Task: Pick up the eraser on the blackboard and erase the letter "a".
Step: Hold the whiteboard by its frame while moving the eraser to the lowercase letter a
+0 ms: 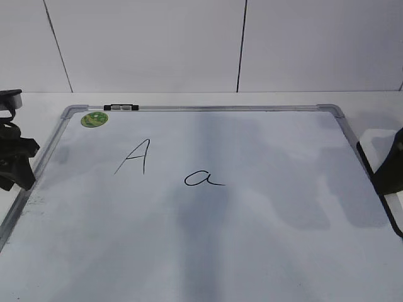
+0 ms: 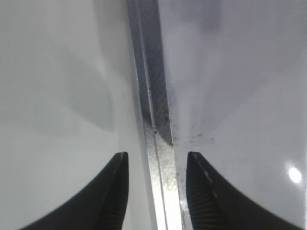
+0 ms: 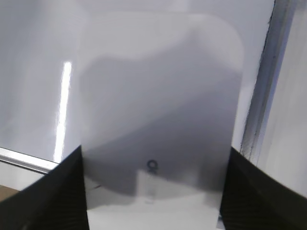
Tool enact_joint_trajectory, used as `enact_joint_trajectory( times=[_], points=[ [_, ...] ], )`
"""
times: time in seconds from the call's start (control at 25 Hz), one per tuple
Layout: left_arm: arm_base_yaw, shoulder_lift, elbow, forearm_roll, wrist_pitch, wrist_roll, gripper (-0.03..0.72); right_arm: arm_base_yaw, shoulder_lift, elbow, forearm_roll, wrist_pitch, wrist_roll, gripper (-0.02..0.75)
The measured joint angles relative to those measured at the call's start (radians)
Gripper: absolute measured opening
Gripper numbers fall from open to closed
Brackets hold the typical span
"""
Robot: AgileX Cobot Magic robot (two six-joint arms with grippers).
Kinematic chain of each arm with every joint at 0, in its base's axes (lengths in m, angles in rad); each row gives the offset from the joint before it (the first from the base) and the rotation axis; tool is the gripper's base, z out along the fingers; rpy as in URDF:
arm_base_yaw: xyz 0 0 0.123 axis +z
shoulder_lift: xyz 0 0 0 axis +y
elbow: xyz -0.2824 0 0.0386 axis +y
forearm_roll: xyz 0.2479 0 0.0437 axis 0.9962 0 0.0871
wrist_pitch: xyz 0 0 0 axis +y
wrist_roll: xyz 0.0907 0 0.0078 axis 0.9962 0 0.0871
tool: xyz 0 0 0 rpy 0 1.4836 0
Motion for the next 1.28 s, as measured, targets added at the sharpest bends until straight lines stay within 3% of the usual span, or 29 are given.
enact_joint_trajectory(
  times=[0.8, 1.16, 1.28],
  points=[
    [0.0, 0.058, -0.013, -0.002, 0.002, 0.002, 0.222, 0.0, 0.0, 0.0, 0.002, -0.003, -0.002, 0.569],
    [0.0, 0.058, -0.016, -0.008, 0.006, 0.002, 0.065, 0.0, 0.0, 0.0, 0.002, -0.004, -0.002, 0.569],
    [0.0, 0.058, -0.018, -0.008, 0.008, -0.002, 0.05, 0.0, 0.0, 0.0, 0.004, -0.004, -0.002, 0.568]
  ],
)
